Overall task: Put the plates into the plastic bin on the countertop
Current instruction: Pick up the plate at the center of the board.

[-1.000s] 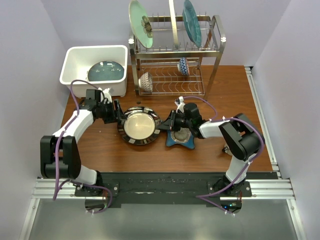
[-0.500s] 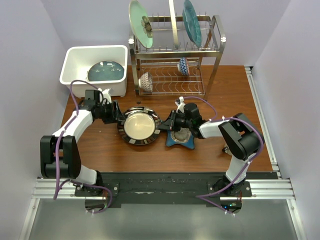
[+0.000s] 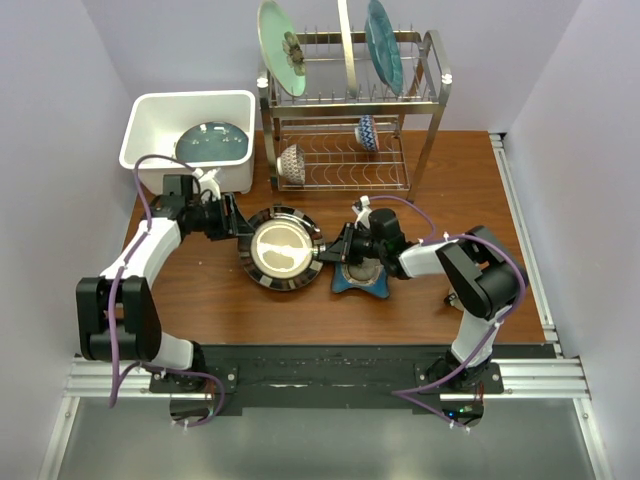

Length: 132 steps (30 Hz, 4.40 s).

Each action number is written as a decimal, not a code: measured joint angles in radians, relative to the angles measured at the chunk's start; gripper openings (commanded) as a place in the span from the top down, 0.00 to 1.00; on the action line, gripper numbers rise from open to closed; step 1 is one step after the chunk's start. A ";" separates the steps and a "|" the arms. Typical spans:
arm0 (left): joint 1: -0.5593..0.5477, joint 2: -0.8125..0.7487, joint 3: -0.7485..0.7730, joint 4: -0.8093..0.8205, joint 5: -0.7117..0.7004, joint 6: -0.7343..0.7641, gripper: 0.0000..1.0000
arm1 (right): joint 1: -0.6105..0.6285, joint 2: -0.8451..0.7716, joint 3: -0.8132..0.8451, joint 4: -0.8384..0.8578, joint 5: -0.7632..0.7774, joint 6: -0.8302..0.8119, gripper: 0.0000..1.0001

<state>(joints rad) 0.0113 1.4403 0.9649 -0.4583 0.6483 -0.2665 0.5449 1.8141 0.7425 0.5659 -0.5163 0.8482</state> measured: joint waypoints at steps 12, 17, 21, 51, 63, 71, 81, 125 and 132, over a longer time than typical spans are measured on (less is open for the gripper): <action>0.002 0.026 -0.014 0.029 0.129 0.028 0.45 | -0.005 0.000 -0.001 0.000 0.000 0.006 0.98; -0.027 0.047 -0.014 0.027 0.109 0.051 0.45 | -0.010 0.000 -0.001 0.000 -0.002 0.012 0.98; -0.045 0.062 -0.013 0.028 0.089 0.054 0.49 | -0.014 0.000 -0.001 -0.002 -0.003 0.016 0.98; -0.135 0.123 -0.013 0.068 0.072 0.054 1.00 | -0.024 -0.041 0.010 -0.116 0.003 0.010 0.94; -0.193 0.074 0.101 -0.085 -0.079 0.051 1.00 | -0.020 -0.106 0.024 -0.204 0.012 -0.021 0.94; -0.208 -0.006 0.105 -0.107 -0.132 0.042 1.00 | -0.015 -0.140 0.044 -0.217 0.018 -0.043 0.92; -0.211 0.002 0.113 -0.138 -0.144 0.044 1.00 | -0.011 -0.140 0.044 -0.241 0.019 -0.049 0.93; 0.107 0.016 0.036 0.063 0.190 -0.098 1.00 | -0.007 -0.227 0.066 -0.140 -0.052 -0.053 0.36; 0.180 -0.010 0.036 0.077 0.194 -0.117 1.00 | -0.010 -0.227 0.066 -0.140 -0.051 -0.059 0.27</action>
<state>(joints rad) 0.1917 1.4300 1.0008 -0.3817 0.8425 -0.3840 0.5346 1.5871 0.8089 0.4259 -0.5678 0.7891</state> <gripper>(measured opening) 0.232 0.696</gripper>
